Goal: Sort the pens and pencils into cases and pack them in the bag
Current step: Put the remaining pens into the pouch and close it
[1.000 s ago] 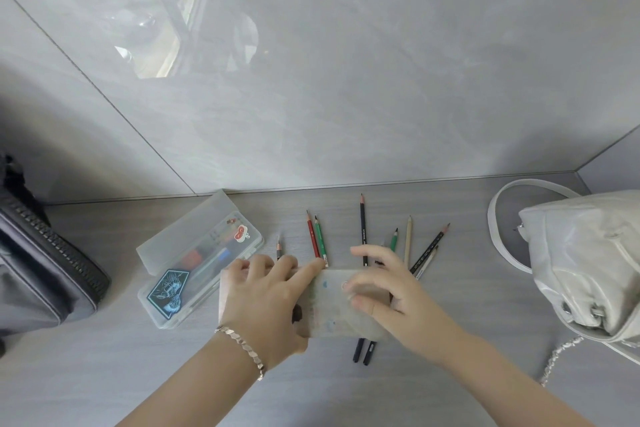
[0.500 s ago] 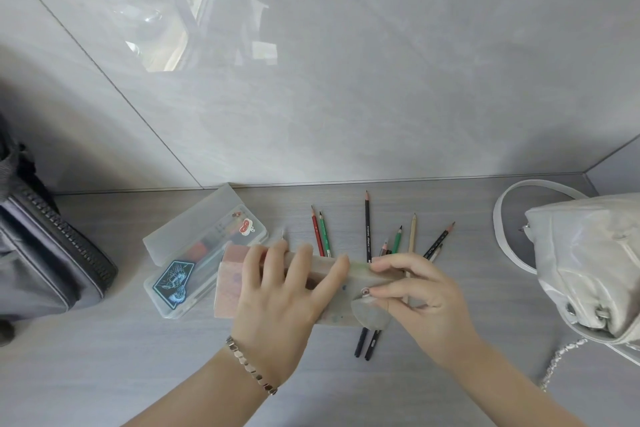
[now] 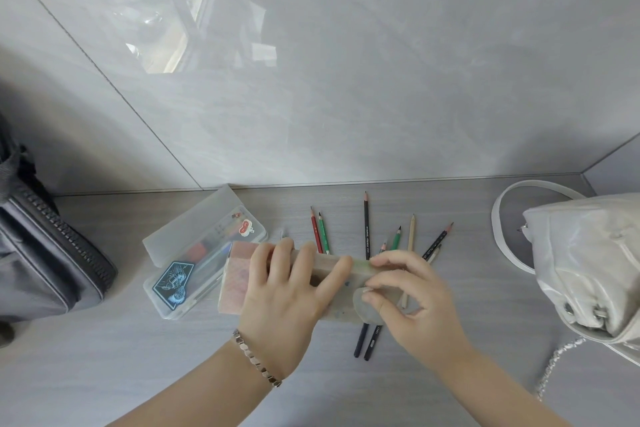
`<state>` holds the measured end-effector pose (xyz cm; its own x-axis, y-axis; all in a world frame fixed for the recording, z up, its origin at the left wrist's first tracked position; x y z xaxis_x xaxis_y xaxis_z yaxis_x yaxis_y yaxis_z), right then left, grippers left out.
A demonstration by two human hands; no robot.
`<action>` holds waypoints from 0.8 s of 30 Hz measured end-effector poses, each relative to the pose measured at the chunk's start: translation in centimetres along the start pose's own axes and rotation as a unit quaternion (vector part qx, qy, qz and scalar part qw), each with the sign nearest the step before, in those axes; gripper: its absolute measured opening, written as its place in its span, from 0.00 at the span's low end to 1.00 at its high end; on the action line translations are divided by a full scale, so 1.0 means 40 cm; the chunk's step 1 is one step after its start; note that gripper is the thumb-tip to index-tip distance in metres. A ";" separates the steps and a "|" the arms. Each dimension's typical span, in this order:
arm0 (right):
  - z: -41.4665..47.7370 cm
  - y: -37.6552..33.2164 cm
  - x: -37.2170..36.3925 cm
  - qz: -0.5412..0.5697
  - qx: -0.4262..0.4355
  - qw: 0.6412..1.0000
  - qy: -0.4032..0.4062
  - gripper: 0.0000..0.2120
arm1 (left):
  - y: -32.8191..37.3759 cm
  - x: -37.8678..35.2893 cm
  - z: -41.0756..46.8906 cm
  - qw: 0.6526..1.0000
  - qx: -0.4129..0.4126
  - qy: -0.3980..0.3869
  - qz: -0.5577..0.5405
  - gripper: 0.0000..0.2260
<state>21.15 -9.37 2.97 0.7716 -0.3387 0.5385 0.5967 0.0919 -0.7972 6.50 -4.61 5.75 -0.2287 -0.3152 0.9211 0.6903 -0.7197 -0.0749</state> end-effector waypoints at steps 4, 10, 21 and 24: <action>0.026 0.023 -0.006 0.128 -0.175 0.963 -0.158 0.28 | 0.013 -0.012 -0.007 1.000 -0.022 -0.009 -0.005 0.28; 0.043 0.038 -0.004 0.051 -0.166 0.947 -0.269 0.26 | 0.020 -0.031 -0.051 0.999 -0.030 0.018 -0.020 0.26; 0.126 -0.018 -0.081 -0.102 -0.055 0.964 -0.241 0.22 | -0.083 -0.113 -0.090 0.900 0.269 -0.274 -0.204 0.41; 0.150 -0.023 -0.080 -0.060 -0.057 0.983 -0.167 0.21 | -0.177 -0.148 -0.109 0.809 0.411 -0.263 -0.327 0.42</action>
<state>19.47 -2.74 3.62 0.7376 -0.0136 0.6751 0.6741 -0.0423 -0.7374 -0.01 -0.34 -0.84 -0.5547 0.4289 0.7130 0.8129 0.0967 0.5743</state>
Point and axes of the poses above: each hand's wrist, its own z-axis towards the middle knuckle, its own x-axis out of the back of the hand, y = z × x, the point moved 4 cm from there along z, towards the middle knuckle, and after that the axes turned 6 degrees about -z, right-handed, at the moved point
